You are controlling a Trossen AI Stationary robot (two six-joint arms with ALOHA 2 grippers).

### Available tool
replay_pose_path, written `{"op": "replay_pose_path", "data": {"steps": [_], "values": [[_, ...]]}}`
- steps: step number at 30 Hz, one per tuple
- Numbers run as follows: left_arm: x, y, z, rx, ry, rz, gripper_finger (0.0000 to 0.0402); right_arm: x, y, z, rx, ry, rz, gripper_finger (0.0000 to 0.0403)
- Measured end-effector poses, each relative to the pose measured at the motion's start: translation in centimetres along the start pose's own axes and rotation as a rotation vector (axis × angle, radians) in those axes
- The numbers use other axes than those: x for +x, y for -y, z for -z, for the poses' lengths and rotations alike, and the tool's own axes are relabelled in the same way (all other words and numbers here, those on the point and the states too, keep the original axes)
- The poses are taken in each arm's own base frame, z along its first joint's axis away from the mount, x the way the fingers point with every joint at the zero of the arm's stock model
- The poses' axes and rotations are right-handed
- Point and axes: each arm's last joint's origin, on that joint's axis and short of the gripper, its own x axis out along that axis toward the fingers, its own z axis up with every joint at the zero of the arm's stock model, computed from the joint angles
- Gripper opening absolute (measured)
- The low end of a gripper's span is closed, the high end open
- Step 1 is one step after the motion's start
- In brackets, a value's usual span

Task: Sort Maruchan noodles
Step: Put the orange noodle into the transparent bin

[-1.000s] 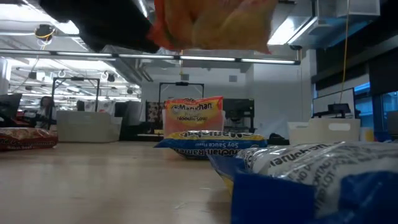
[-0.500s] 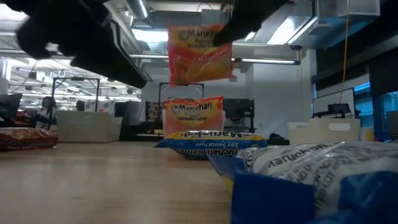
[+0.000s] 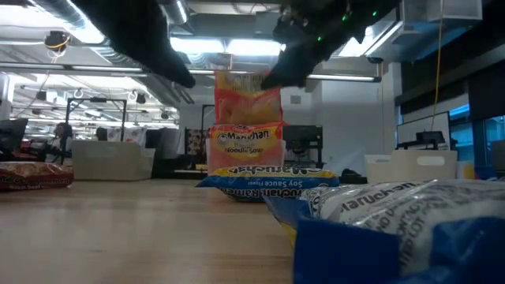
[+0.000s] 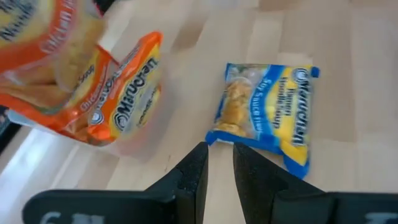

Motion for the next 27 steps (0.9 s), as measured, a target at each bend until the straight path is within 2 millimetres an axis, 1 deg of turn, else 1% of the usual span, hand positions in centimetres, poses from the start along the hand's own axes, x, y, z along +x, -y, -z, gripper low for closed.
{"op": "replay_pose_path", "data": {"steps": [3,6,8,12,15,18,22,27], "values": [[0.0,-0.8,1.3,-0.039,-0.002,0.004,0.0069,0.9,0.4,1.1,0.043,-0.011,-0.019,0.0056],[0.2,-0.9,2.4,-0.078,-0.006,0.007,0.0069,1.3,0.6,2.4,0.076,-0.001,-0.001,0.0056],[0.3,-0.9,2.8,-0.082,-0.008,0.009,0.0069,1.7,0.6,3.2,0.093,0.012,-0.011,0.0056],[0.2,-0.8,2.8,-0.09,0.001,0.015,0.0069,2.0,0.6,4.1,0.11,0.056,0.012,0.0056],[0.2,-0.8,2.7,-0.099,0.01,0.017,0.0069,2.2,0.6,5.0,0.124,0.048,0.021,0.0056],[0.2,-0.8,2.6,-0.107,0.019,0.022,0.0069,2.4,0.6,5.4,0.125,0.078,0.022,0.0056],[0.2,-0.7,2.5,-0.112,0.025,0.024,0.0069,3.3,0.6,6.4,0.126,0.068,0.004,0.0056],[0.2,-0.7,2.5,-0.116,0.023,0.039,0.0069,4.4,0.8,6.9,0.121,0.056,0.002,0.0056]]}}
